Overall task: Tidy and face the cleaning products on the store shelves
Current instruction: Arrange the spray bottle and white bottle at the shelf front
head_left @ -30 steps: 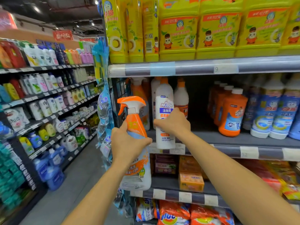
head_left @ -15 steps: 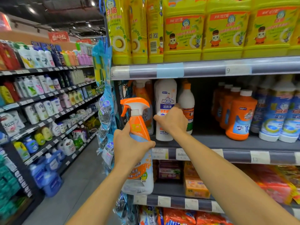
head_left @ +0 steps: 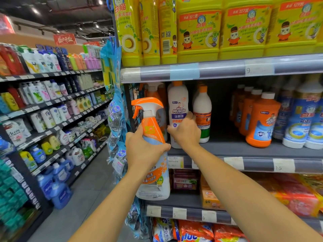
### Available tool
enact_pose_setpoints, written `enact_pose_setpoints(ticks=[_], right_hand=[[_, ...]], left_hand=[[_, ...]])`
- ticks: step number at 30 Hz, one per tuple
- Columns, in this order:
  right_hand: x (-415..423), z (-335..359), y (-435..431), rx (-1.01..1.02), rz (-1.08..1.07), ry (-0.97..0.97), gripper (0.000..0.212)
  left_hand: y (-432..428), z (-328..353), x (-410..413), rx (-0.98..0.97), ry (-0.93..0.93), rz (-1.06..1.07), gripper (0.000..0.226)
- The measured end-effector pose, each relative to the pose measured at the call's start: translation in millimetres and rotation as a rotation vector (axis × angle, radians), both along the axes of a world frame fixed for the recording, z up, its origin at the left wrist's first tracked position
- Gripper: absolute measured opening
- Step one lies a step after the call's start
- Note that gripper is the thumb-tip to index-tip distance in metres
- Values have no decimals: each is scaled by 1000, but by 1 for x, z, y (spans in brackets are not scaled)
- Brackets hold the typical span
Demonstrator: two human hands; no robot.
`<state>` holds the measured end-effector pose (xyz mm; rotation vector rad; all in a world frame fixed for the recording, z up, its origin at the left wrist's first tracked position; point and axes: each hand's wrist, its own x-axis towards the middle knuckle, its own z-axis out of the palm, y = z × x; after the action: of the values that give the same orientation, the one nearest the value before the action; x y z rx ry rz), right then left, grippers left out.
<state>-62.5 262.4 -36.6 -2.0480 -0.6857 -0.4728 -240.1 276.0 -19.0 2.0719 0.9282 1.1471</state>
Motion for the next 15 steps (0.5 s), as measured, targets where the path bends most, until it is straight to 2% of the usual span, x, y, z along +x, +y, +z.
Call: enact_pose_setpoints(ticks=[9,12,15], right_hand=[[2,-9,-12,-80,75,49,81],[2,-18,-28,-133,105,17,72],[3,-31,-58,-201,84,-109,51]], left_hand=[[2,6,11,27,-2,41,86],[6,18,20,7,9,27,75],[13,29,32,-16,46,26,67]])
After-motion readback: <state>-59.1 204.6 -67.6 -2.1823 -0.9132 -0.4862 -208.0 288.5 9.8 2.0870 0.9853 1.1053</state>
